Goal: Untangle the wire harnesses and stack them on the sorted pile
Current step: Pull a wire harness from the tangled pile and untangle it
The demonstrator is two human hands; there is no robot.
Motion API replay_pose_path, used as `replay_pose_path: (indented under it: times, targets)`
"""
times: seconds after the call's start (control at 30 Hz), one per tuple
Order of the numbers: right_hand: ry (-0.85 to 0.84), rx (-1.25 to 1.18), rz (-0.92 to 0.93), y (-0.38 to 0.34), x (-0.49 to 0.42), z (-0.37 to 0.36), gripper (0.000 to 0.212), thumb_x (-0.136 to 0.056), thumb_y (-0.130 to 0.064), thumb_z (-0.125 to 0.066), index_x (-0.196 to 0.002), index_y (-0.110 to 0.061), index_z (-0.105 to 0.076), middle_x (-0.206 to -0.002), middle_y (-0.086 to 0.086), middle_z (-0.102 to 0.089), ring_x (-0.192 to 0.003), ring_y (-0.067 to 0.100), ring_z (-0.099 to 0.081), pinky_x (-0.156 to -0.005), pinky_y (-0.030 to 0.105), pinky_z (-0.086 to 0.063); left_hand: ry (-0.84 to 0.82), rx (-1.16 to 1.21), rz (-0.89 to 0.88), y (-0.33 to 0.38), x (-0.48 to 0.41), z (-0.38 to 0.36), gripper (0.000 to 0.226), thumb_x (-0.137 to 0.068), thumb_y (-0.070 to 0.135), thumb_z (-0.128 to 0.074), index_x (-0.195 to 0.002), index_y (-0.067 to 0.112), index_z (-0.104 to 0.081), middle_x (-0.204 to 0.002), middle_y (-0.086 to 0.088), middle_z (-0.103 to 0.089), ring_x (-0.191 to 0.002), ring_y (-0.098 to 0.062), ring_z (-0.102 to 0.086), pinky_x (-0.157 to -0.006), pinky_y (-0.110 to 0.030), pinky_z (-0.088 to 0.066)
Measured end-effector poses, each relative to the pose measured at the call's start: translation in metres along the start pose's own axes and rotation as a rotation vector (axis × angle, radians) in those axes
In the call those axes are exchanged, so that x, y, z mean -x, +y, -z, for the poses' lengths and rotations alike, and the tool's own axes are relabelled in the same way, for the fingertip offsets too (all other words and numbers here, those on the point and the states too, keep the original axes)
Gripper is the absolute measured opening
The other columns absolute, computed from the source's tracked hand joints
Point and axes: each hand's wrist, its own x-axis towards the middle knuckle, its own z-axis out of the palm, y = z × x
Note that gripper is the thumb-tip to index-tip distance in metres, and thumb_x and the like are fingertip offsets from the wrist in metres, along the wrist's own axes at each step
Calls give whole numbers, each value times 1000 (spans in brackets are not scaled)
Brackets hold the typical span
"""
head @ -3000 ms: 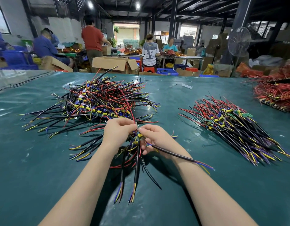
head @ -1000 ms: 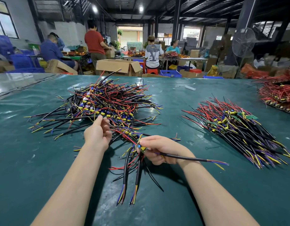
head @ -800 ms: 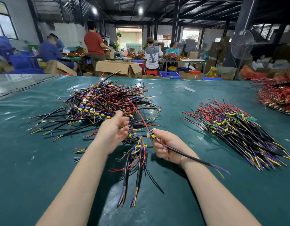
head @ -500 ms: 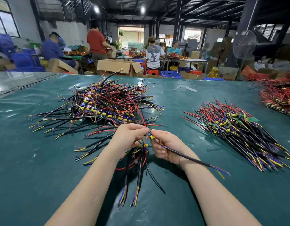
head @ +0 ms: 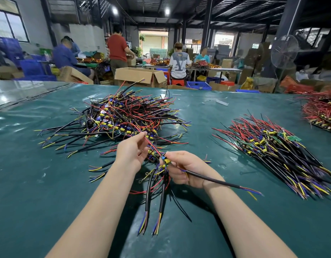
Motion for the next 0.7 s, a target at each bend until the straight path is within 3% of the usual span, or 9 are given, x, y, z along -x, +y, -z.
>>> replay_pose_path:
  times: [0.1, 0.23, 0.3, 0.4, 0.53, 0.6, 0.7]
  targets:
    - [-47, 23, -18, 1, 0, -5, 22, -86, -27, -43, -81, -9, -54, -39, -9, -30, -29, 0, -24, -33, 8, -17, 79, 38, -88, 5, -6, 8, 17, -87, 8, -60, -70, 9, -61, -64, -1, -54, -57, -7, -52, -42, -14, -48]
    - [-75, 46, -38, 1, 3, -9, 22, -90, -24, -40, -81, -9, -53, -39, -10, -30, -29, 0, -23, -34, 8, -16, 201, -416, -487, -1, -11, 13, 28, -88, 11, -59, -61, 17, -57, -65, -3, -55, -37, -2, -53, -60, -31, -54]
    - [-94, 56, -42, -2, 5, -9, 21, -87, -26, -42, -81, -9, -54, -38, -10, -30, -28, -1, -23, -34, 7, -16, 269, -419, -533, 3, -12, 14, 29, -88, 11, -59, -59, 18, -57, -62, -1, -55, -34, -4, -52, -63, -31, -52]
    - [-100, 83, -68, -3, 4, -12, 26, -96, -19, -35, -82, -9, -54, -38, -11, -31, -28, -1, -23, -34, 6, -19, 278, -193, -391, 13, -16, 18, 25, -88, 5, -58, -65, 12, -56, -63, -5, -54, -46, -10, -52, -42, -18, -49]
    - [-76, 97, -84, -3, 6, -10, 28, -97, -17, -33, -81, -9, -55, -38, -11, -31, -27, -1, -23, -33, 7, -18, 160, 369, 120, 14, -15, 20, 24, -91, 7, -53, -67, 7, -52, -39, -1, -54, -32, -7, -53, -35, -15, -45]
    - [-86, 124, -94, -2, 5, -12, 28, -98, -17, -34, -81, -10, -55, -38, -11, -31, -28, -1, -23, -33, 7, -18, 172, 435, 179, 15, -19, 23, 30, -91, 11, -51, -61, 10, -47, -32, 4, -46, -28, -4, -46, -33, -12, -40]
    - [-112, 142, -104, -1, 2, -16, 29, -98, -17, -34, -81, -10, -56, -39, -11, -31, -28, -1, -23, -34, 6, -18, 199, 430, 86, 18, -22, 25, 32, -92, 11, -48, -60, 11, -44, -33, 6, -44, -27, -3, -42, -33, -11, -37]
